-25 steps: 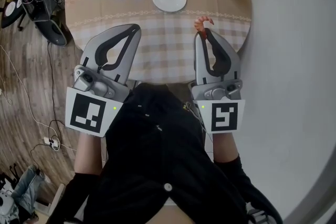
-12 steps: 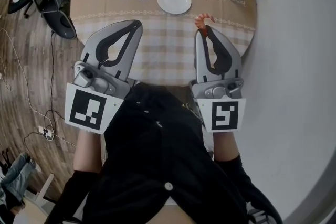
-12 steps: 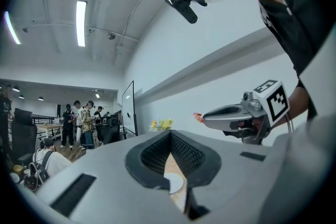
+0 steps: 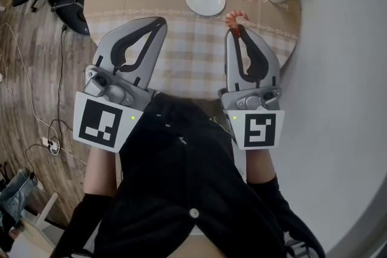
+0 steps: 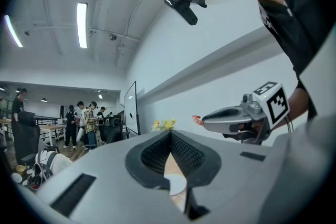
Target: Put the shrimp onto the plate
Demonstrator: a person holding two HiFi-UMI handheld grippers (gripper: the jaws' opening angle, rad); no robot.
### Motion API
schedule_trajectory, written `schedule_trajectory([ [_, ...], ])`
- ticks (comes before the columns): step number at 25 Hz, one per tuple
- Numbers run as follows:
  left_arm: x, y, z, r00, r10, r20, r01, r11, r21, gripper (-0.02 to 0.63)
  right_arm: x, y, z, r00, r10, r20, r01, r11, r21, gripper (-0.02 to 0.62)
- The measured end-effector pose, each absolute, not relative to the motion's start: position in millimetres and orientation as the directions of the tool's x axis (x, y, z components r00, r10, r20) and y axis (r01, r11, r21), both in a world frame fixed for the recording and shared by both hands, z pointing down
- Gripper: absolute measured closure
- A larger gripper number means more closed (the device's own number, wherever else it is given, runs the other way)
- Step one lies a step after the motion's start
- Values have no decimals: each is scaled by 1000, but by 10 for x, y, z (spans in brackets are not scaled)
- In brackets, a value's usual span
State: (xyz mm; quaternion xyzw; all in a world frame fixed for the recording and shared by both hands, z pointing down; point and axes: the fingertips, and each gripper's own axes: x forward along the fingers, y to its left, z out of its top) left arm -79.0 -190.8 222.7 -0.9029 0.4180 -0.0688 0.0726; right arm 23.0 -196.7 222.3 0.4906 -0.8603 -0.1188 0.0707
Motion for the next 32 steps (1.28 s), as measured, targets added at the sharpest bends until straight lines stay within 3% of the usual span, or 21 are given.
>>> schedule_trajectory([
  [14, -828, -1929, 2326, 622, -778, 89, -760, -627, -171, 604, 314, -2151, 2438, -510, -859, 45, -826, 504, 253, 558],
  [32, -964, -1958, 2469, 563, -818, 120, -803, -576, -155, 604, 304, -2797, 3220, -553, -809, 200, -792, 585, 177, 558],
])
